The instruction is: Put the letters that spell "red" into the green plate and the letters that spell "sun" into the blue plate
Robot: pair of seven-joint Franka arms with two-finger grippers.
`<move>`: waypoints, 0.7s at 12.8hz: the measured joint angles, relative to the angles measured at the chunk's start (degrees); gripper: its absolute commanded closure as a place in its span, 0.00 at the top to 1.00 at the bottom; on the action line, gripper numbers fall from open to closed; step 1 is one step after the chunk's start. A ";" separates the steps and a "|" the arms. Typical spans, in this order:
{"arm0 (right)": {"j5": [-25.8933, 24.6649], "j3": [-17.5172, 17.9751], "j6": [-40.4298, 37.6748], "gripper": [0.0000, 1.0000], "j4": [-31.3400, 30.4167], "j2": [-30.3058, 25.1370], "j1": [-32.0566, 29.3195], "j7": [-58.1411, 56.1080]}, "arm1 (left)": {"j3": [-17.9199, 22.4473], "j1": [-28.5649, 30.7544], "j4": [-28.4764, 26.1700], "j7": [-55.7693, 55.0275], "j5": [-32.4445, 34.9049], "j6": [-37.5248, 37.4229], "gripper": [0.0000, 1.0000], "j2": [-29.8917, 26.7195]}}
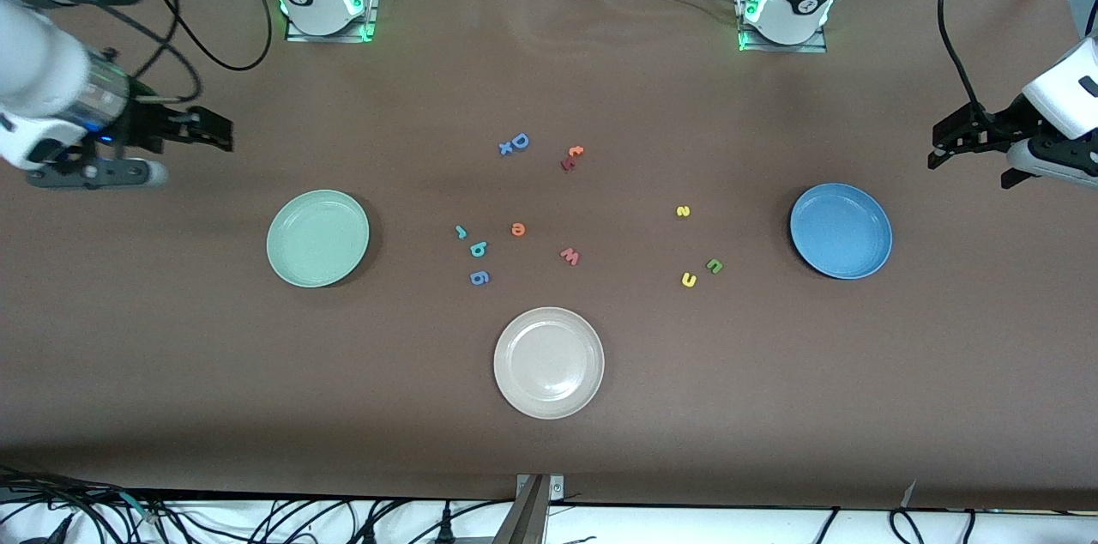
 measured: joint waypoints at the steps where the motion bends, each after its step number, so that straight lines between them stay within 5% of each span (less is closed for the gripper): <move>1: 0.00 0.14 2.20 1.00 -0.01 0.98 2.16 3.92 | 0.00 0.00 0.00 0.00 0.00 0.00 1.00 0.00; 9: 0.13 0.37 16.82 1.00 -0.35 15.92 18.09 21.43 | -0.05 -0.02 0.00 0.00 0.00 0.00 1.00 0.00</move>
